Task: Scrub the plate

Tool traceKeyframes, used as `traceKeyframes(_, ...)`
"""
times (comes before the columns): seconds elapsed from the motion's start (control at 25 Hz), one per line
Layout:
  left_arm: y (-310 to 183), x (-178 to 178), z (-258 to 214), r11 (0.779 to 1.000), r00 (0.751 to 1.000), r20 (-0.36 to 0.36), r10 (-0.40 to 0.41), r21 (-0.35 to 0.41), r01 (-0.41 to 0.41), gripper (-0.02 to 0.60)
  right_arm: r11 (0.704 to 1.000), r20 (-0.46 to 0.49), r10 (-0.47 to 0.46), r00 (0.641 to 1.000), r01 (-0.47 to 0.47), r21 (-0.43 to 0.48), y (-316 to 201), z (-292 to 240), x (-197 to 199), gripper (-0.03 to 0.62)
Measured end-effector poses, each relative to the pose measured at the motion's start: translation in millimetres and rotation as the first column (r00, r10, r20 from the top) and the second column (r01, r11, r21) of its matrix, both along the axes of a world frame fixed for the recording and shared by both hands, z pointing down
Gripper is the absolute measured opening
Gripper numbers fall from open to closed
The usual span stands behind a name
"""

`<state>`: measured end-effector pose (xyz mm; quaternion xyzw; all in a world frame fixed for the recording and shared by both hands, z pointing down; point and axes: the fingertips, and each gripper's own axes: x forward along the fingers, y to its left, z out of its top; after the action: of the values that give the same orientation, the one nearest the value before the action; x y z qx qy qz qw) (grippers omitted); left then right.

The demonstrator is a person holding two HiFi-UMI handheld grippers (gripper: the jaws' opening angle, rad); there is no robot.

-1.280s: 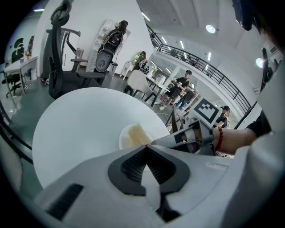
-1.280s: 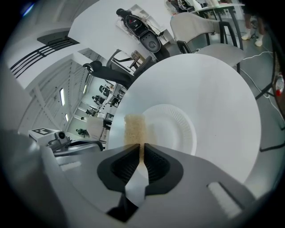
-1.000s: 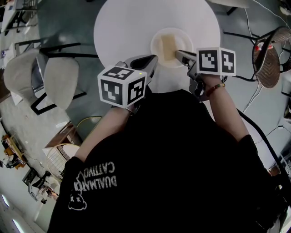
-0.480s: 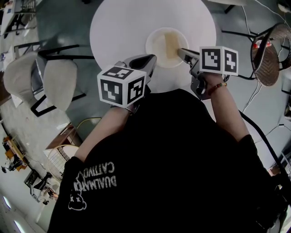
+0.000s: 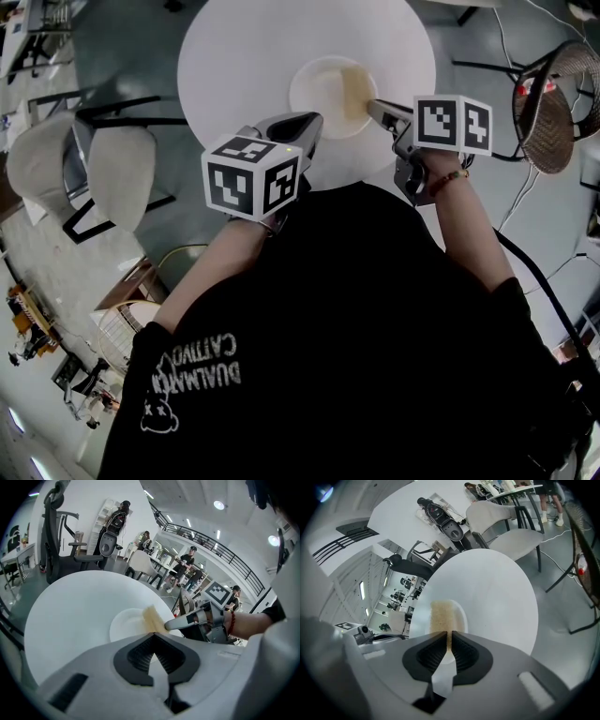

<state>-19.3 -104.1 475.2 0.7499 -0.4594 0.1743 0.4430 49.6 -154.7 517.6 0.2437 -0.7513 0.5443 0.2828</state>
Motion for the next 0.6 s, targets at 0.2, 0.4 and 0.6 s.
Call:
traceKeyframes(0.2, 0, -3, 2, 1.0, 1.0, 0.001, 0.004, 0.001, -0.004, -0.002, 1.0, -0.003, 0.006, 1.0, -0.006, 0.004, -2, 1, -2, 0.035)
traceKeyframes(0.4, -2, 16, -2, 1.0, 1.0, 0.006, 0.005, 0.007, -0.005, -0.002, 1.0, 0.001, 0.012, 1.0, -0.012, 0.009, -3, -3, 19, 0.035)
traceKeyframes(0.6, -3, 15, 0, 1.0, 1.0, 0.012, 0.008, 0.008, -0.008, -0.002, 1.0, 0.001, 0.02, 1.0, -0.02, 0.016, -5, -3, 19, 0.035)
